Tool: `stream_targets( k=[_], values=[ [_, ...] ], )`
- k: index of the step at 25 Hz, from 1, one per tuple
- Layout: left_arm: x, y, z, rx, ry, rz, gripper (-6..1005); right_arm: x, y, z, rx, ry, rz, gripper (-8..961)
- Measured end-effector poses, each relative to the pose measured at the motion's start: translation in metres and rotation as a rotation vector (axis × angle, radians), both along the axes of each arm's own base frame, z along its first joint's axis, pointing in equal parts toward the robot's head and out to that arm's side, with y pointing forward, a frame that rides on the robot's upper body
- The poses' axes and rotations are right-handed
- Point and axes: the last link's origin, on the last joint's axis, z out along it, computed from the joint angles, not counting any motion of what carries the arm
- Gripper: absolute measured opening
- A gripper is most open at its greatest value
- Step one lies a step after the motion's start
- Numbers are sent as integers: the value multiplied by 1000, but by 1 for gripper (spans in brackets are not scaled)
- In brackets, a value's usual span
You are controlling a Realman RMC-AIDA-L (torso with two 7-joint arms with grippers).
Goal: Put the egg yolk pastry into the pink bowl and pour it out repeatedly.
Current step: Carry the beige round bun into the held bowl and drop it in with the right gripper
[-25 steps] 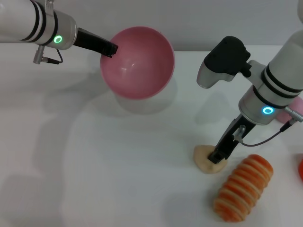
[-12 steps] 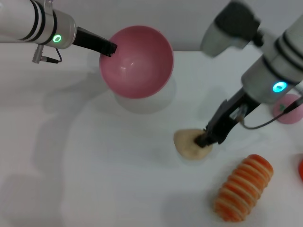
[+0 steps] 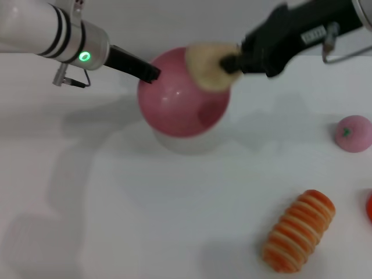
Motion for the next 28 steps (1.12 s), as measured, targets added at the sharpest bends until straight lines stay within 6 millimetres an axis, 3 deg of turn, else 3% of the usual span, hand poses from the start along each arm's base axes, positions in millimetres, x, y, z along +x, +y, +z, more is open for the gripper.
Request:
stream_targets(
  k=[9, 12, 15, 20, 28],
  values=[
    [14, -4, -8, -37, -7, -27, 41, 26, 35, -37, 38, -16, -32, 96],
    [16, -4, -9, -38, -7, -34, 41, 30, 41, -40, 63, -32, -33, 94],
    [18, -2, -8, -29, -7, -39, 42, 32, 44, -36, 99, -22, -31, 298],
    [21, 6, -9, 46, -7, -100, 42, 45, 49, -11, 232, 49, -34, 518],
    [42, 10, -36, 187, -35, -228, 42, 96, 39, 85, 600, 524, -32, 530]
  ],
)
